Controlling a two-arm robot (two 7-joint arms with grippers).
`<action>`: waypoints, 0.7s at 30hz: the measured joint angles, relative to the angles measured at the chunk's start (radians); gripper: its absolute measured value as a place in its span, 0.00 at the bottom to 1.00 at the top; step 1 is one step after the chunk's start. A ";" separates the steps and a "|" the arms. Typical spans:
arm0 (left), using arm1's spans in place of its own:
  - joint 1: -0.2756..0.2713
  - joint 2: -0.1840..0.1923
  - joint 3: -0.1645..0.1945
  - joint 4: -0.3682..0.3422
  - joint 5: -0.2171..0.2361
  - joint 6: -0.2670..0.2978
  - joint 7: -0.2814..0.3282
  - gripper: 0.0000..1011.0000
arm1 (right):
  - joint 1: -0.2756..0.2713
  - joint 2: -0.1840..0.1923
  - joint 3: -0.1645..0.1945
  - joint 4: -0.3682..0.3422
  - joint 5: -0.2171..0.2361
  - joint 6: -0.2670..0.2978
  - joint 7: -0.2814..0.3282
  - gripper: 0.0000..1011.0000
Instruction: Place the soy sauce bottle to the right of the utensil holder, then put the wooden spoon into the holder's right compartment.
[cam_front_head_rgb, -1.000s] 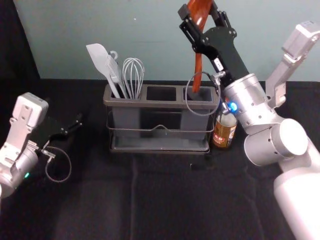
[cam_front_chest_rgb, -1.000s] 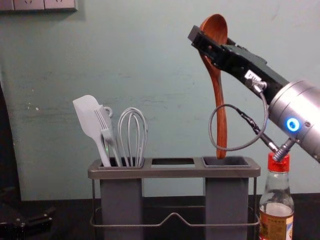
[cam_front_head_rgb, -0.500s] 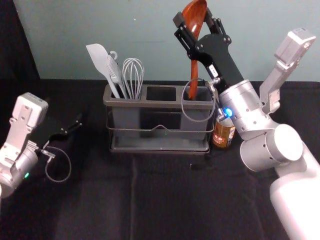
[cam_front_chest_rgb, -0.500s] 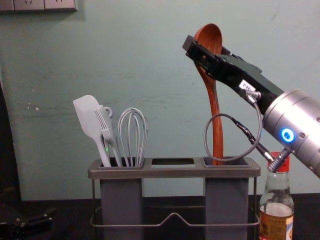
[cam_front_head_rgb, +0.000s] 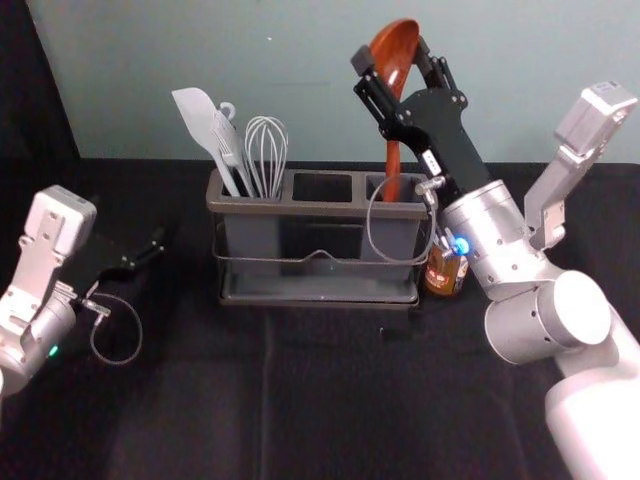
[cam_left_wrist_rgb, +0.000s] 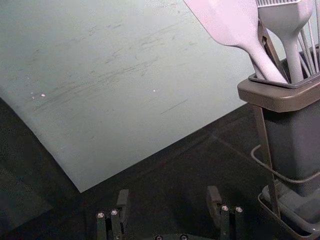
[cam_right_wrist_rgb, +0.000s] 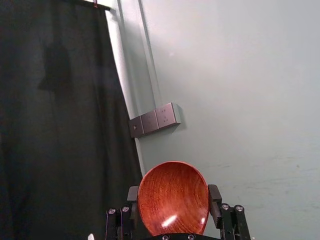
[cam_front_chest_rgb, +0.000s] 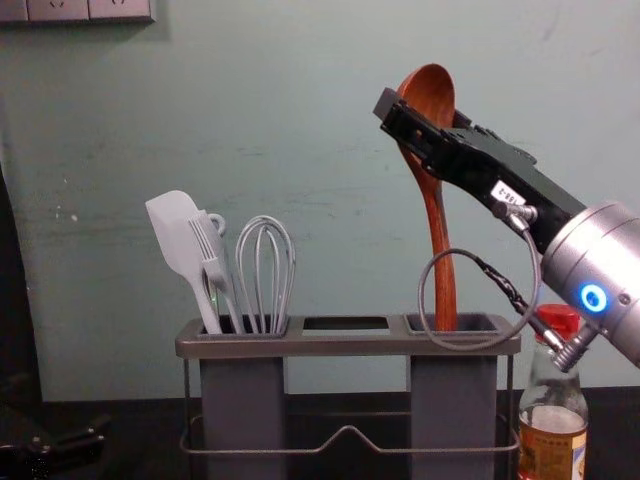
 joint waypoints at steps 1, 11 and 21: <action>0.000 0.000 0.000 0.000 0.000 0.000 0.000 0.99 | -0.002 0.000 0.001 -0.001 0.000 0.000 0.000 0.84; 0.000 0.000 0.000 0.000 0.000 0.000 0.000 0.99 | -0.008 -0.005 0.006 -0.012 -0.006 -0.003 -0.011 0.99; 0.000 0.000 0.000 0.000 0.000 0.000 0.000 0.99 | -0.026 0.001 0.018 -0.073 -0.010 -0.004 -0.021 0.99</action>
